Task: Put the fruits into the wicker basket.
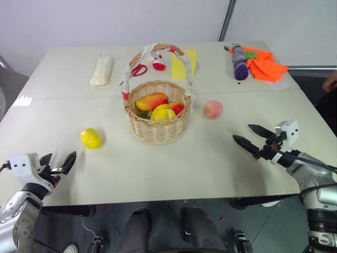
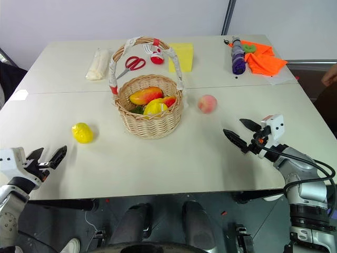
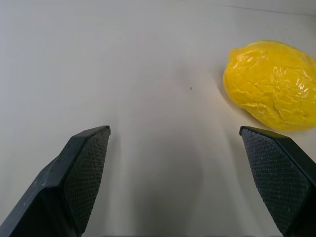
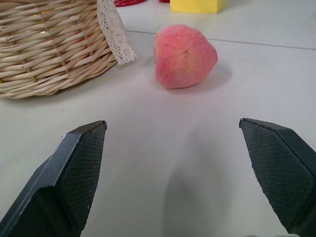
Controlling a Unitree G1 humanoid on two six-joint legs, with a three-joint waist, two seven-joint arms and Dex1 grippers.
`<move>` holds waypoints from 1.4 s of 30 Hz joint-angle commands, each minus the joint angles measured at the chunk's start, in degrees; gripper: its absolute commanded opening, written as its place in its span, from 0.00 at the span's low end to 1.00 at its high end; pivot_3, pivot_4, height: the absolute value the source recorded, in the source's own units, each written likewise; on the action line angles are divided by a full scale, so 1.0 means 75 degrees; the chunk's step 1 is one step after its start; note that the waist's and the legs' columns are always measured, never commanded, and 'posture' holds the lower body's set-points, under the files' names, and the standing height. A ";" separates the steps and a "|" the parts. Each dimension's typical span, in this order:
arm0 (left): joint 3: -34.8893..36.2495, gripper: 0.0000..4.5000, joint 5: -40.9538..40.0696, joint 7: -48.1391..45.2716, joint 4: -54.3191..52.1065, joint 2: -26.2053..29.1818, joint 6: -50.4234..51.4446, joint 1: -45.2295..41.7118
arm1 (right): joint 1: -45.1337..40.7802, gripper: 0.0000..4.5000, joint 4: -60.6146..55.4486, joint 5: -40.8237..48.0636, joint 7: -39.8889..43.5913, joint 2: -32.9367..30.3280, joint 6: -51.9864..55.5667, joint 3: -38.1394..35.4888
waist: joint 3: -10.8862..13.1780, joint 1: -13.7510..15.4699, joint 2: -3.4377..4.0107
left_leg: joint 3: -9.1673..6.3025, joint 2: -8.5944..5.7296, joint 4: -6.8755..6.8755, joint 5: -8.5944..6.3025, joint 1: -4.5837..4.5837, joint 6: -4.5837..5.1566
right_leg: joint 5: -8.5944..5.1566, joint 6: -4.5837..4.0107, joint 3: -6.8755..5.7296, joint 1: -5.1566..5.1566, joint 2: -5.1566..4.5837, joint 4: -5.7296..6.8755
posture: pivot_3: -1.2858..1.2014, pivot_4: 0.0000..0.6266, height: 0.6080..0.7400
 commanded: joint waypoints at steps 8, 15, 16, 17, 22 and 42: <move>-0.0085 1.00 0.0019 0.0155 -0.0401 0.0107 -0.0006 -0.0244 | -0.0182 1.00 -0.0383 0.0076 -0.0002 -0.0056 -0.0131 -0.0133 | 0.0000 0.0003 0.0000 | 0.0000 -0.0001 0.0001 0.0000 0.0000 0.0000 | 0.0000 0.0000 0.0000 0.0000 0.0000 0.0000 | 0.52 0.24 1.00; -0.0705 1.00 0.0076 0.0834 -0.1155 0.0794 0.1382 -0.1539 | -0.0746 1.00 -0.1526 0.0555 0.0255 -0.0421 0.0545 0.0056 | 0.0001 0.0003 -0.0002 | -0.0002 -0.0001 0.0004 0.0000 -0.0002 0.0000 | 0.0002 0.0002 -0.0001 0.0000 0.0004 0.0007 | 0.52 0.24 1.00; -0.0909 1.00 0.0120 0.0964 -0.1268 0.0926 0.1704 -0.1835 | -0.0858 1.00 -0.1830 0.0714 0.0333 -0.0528 0.0754 0.0105 | 0.0001 0.0004 -0.0002 | -0.0003 -0.0001 0.0004 0.0000 -0.0002 0.0000 | 0.0002 0.0003 0.0000 0.0001 0.0005 0.0007 | 0.52 0.24 1.00; -0.1097 1.00 0.0161 0.1119 -0.1361 0.1027 0.2013 -0.2122 | -0.0963 1.00 -0.2119 0.0889 0.0395 -0.0618 0.0975 0.0153 | 0.0001 0.0004 -0.0001 | -0.0003 -0.0002 0.0004 0.0000 -0.0002 0.0000 | 0.0003 0.0005 0.0000 0.0001 0.0004 0.0009 | 0.52 0.24 1.00; -0.1675 1.00 0.0418 0.2472 -0.1452 0.1133 0.4099 -0.3727 | -0.1494 1.00 -0.3734 0.1910 0.0622 -0.1000 0.2181 0.0689 | 0.0004 -0.0011 -0.0008 | -0.0008 -0.0004 0.0003 0.0000 -0.0003 0.0000 | 0.0017 0.0027 -0.0001 0.0001 0.0010 0.0012 | 0.52 0.24 1.00; -0.0996 1.00 0.1679 0.4952 -0.3243 -0.1535 0.9446 -0.5312 | -0.2222 1.00 -0.4620 0.2382 0.0665 -0.0618 0.2647 0.1855 | 0.0015 0.0010 -0.0059 | -0.0022 -0.0016 0.0011 0.0001 -0.0007 -0.0001 | 0.0051 0.0050 -0.0005 0.0002 0.0010 0.0014 | 0.52 0.24 1.00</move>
